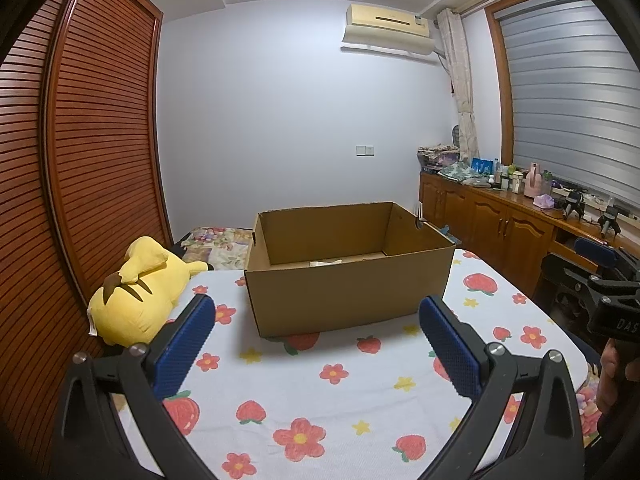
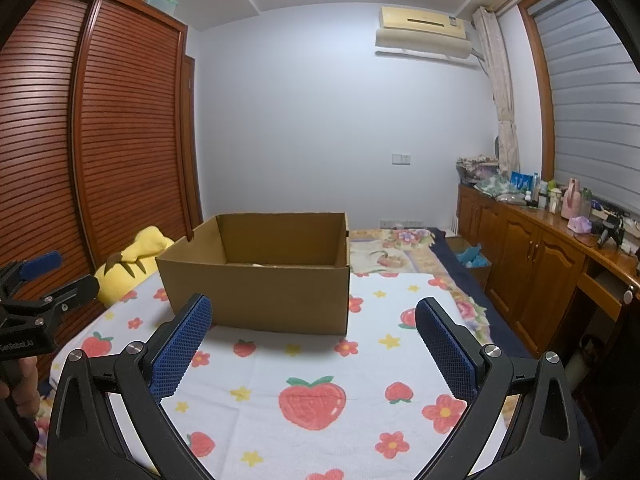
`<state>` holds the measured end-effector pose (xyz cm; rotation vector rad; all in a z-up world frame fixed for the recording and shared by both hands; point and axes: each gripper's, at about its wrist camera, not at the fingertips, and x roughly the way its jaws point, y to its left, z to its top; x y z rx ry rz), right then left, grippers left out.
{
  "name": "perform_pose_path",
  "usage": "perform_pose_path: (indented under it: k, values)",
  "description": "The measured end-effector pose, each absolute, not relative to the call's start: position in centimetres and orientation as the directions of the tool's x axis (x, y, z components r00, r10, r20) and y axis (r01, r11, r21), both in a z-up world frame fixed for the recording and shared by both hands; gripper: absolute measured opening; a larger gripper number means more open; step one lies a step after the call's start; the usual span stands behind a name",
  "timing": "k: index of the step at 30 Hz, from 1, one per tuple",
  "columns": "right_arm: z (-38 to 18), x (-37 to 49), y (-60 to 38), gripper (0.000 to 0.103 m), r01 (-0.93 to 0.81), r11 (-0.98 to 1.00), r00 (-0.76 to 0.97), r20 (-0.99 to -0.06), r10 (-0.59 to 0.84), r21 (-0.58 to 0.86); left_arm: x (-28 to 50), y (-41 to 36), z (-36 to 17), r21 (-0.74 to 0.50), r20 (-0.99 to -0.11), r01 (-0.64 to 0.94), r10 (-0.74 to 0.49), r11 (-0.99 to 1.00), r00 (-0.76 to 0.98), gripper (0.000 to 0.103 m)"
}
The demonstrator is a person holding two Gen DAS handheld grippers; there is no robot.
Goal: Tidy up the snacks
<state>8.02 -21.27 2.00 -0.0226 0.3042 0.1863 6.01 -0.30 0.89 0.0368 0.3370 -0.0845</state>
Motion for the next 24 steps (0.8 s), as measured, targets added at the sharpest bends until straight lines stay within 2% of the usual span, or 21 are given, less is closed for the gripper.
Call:
perform_pose_path:
  k: [24]
  values:
    - [2.07, 7.97, -21.3, 0.103, -0.186, 0.982, 0.938, -0.295, 0.18, 0.005, 5.45, -0.59, 1.35, 0.017, -0.323, 0.104, -0.093, 0.994, 0.942, 0.102]
